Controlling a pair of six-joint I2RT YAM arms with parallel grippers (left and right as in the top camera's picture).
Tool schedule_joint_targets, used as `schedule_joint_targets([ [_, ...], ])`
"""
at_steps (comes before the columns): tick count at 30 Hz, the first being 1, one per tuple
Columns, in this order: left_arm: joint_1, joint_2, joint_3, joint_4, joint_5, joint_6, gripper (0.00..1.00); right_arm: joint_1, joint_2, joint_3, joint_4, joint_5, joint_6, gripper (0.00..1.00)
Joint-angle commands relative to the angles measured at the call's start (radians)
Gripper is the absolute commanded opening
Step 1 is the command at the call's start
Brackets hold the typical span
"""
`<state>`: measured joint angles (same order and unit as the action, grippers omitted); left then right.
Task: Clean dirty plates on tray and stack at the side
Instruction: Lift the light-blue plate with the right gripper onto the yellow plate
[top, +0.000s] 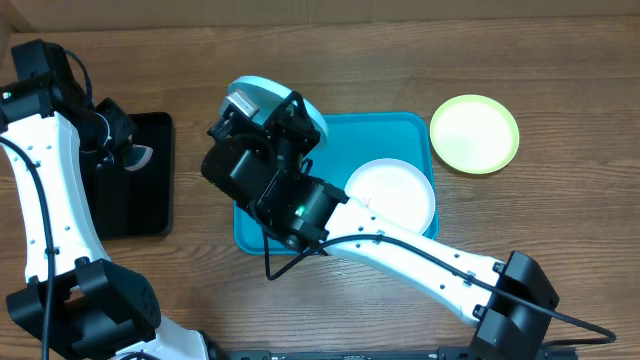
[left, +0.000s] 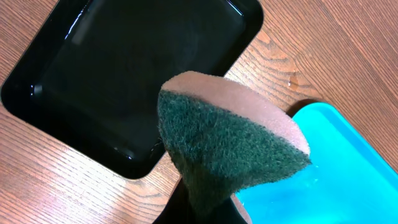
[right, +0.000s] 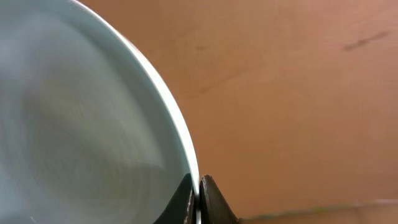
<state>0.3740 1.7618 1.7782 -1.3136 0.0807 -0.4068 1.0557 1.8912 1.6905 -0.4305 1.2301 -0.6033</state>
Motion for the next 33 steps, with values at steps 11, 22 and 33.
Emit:
schedule_joint_targets([
  [11,0.003,0.000,0.005,0.000,0.017,0.030,0.04,-0.071,-0.029,0.023,-0.187,-0.195,0.350,0.04],
  [22,0.003,0.000,0.005,-0.006,0.025,0.030,0.04,-0.552,-0.098,0.008,-0.460,-0.985,0.964,0.04],
  [33,0.003,0.000,0.005,-0.006,0.025,0.029,0.04,-1.115,-0.088,-0.065,-0.669,-1.188,0.947,0.04],
])
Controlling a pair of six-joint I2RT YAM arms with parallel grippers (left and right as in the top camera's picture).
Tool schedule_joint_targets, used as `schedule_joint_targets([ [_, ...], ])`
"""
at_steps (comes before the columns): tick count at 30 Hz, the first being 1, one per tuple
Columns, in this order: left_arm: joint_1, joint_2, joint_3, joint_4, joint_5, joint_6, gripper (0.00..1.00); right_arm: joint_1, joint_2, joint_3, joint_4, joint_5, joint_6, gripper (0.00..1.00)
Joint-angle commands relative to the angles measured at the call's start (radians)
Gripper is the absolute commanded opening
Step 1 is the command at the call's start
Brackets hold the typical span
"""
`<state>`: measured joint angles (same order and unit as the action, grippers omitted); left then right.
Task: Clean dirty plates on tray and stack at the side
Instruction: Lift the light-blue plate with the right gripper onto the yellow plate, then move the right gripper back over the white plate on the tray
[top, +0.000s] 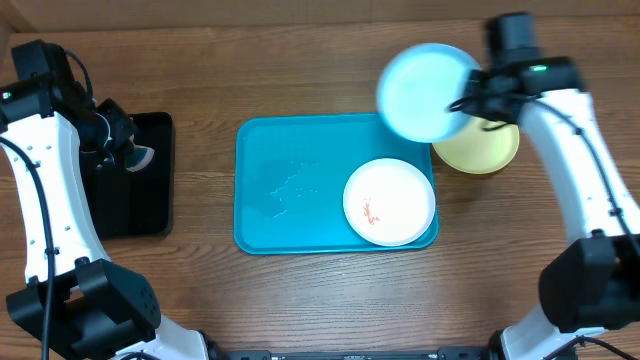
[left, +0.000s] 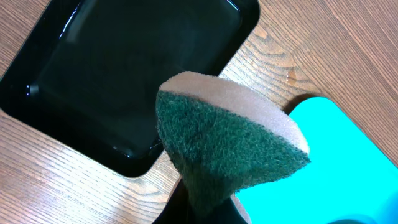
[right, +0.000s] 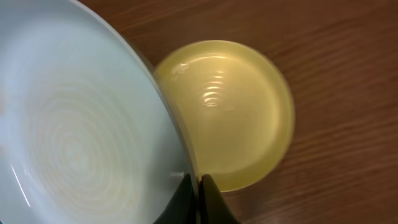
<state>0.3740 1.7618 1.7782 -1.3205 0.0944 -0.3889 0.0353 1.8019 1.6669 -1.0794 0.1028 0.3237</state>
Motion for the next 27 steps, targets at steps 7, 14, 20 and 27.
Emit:
schedule_joint_targets([
  [7,-0.008,0.000,0.005,0.010,0.011,0.011,0.04,-0.251,0.010,-0.243,0.118,-0.072,0.021,0.04],
  [14,-0.024,0.000,0.005,0.013,0.011,0.011,0.04,-0.272,0.011,-0.348,0.278,-0.242,-0.018,0.40],
  [20,-0.034,0.000,0.005,0.012,0.011,0.011,0.04,-0.215,0.011,-0.347,0.270,-0.555,-0.161,0.43],
  [27,-0.056,0.000,0.005,0.013,0.011,0.012,0.04,-0.003,0.011,-0.349,0.121,-0.512,-0.179,0.48],
])
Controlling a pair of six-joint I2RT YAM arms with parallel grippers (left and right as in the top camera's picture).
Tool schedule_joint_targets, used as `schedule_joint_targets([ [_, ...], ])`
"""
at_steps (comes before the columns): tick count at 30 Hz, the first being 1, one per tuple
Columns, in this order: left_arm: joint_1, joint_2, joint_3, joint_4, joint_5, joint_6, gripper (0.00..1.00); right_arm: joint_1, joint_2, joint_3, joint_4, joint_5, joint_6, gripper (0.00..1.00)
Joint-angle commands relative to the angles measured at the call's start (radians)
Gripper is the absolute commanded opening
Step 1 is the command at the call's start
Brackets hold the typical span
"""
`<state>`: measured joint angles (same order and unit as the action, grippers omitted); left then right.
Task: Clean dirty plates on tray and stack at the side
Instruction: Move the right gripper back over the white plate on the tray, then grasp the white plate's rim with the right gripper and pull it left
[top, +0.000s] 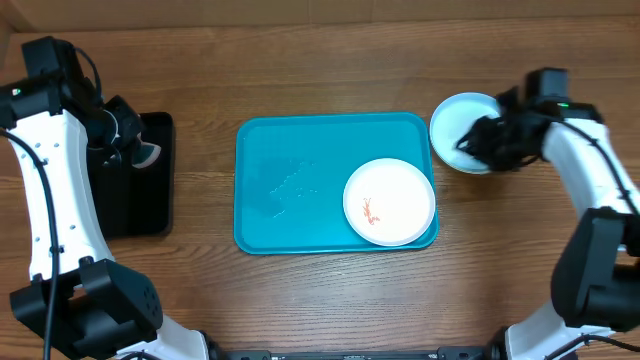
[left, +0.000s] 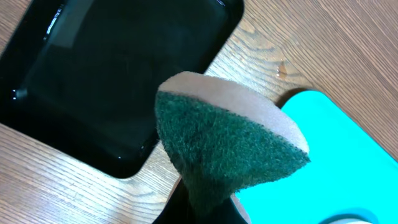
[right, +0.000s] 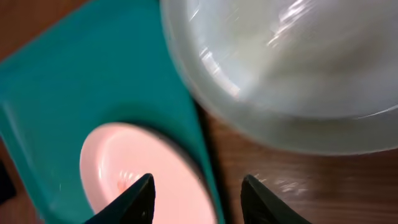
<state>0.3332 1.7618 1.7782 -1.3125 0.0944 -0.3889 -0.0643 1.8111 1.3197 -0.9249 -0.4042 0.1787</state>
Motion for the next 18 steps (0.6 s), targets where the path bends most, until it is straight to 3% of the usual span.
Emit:
schedule_joint_targets([
  [1,-0.018,0.000,0.005,0.005,0.011,0.012,0.04,0.128,0.002,-0.005,-0.045,0.029,-0.034,0.50],
  [7,-0.032,0.000,0.005,0.007,0.011,0.012,0.04,0.314,0.002,-0.068,-0.018,0.317,-0.019,0.54],
  [11,-0.035,0.000,0.005,0.008,0.011,0.012,0.04,0.362,0.002,-0.103,0.050,0.476,-0.020,0.58],
  [18,-0.035,0.000,0.005,0.008,0.011,0.012,0.04,0.364,0.012,-0.103,0.199,0.483,-0.206,0.54],
])
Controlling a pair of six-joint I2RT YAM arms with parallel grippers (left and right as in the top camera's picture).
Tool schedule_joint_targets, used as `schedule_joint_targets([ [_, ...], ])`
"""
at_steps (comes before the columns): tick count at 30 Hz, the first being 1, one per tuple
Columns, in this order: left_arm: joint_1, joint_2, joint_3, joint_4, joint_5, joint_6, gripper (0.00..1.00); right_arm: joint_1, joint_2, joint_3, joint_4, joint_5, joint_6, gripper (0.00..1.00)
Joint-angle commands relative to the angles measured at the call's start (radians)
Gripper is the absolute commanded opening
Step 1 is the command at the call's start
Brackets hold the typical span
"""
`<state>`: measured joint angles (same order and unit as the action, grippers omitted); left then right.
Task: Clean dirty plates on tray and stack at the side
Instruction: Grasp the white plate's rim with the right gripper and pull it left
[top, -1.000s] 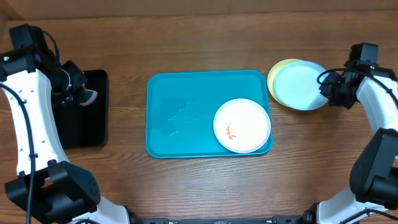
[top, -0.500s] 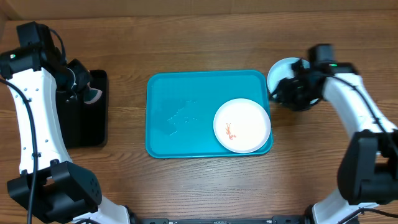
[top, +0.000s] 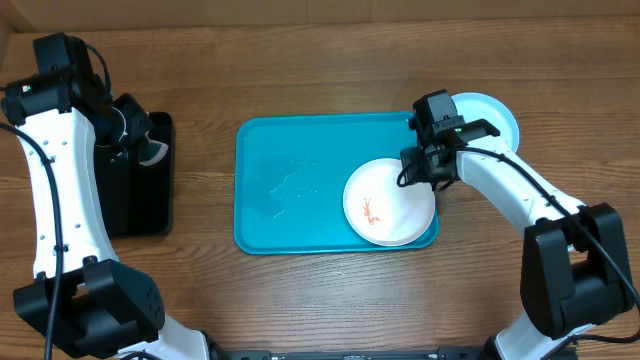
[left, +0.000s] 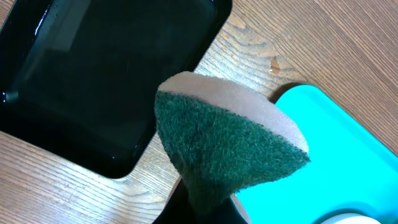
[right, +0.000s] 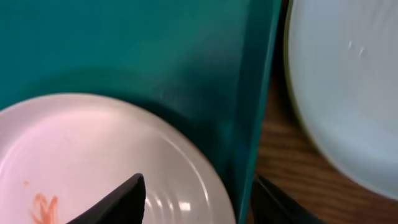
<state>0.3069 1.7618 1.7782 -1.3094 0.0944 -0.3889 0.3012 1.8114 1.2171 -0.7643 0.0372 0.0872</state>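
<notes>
A white plate (top: 388, 200) with a red smear lies at the right end of the teal tray (top: 290, 180). My right gripper (top: 428, 168) hangs open over the plate's right rim and the tray's edge; in the right wrist view its fingers (right: 118, 202) straddle the white plate's (right: 81, 155) rim. A light blue plate (top: 490, 116) lies on the wood right of the tray, also in the right wrist view (right: 348, 93). My left gripper (top: 140, 152) is shut on a green and tan sponge (left: 230, 143) between the black tray and the teal tray.
A black tray (top: 135, 190) holding water stands at the left, under my left arm. A wet patch (top: 285, 188) shows on the teal tray's left half. Bare wood lies in front of and behind the teal tray.
My right gripper has moved left from the light blue plate to the white plate's right rim and is still open. My left gripper and sponge have shifted slightly.
My right gripper held the light blue plate by its rim over the teal tray's back left. Then it held it above a yellow-green plate at the right. Then the plate lay on that plate and the gripper was open. Now the gripper is at the white plate.
</notes>
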Motion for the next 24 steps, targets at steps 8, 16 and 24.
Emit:
schedule_joint_targets([
  [8,-0.008,0.000,0.005,0.001,0.011,0.012,0.04,-0.001,0.063,-0.001,0.033,-0.031,-0.166,0.50],
  [16,-0.008,0.000,0.005,0.001,0.011,0.012,0.04,-0.001,0.063,-0.001,-0.071,-0.047,-0.129,0.49],
  [24,-0.008,0.000,0.005,0.001,0.012,0.012,0.04,-0.001,0.063,-0.001,-0.151,-0.176,-0.012,0.47],
])
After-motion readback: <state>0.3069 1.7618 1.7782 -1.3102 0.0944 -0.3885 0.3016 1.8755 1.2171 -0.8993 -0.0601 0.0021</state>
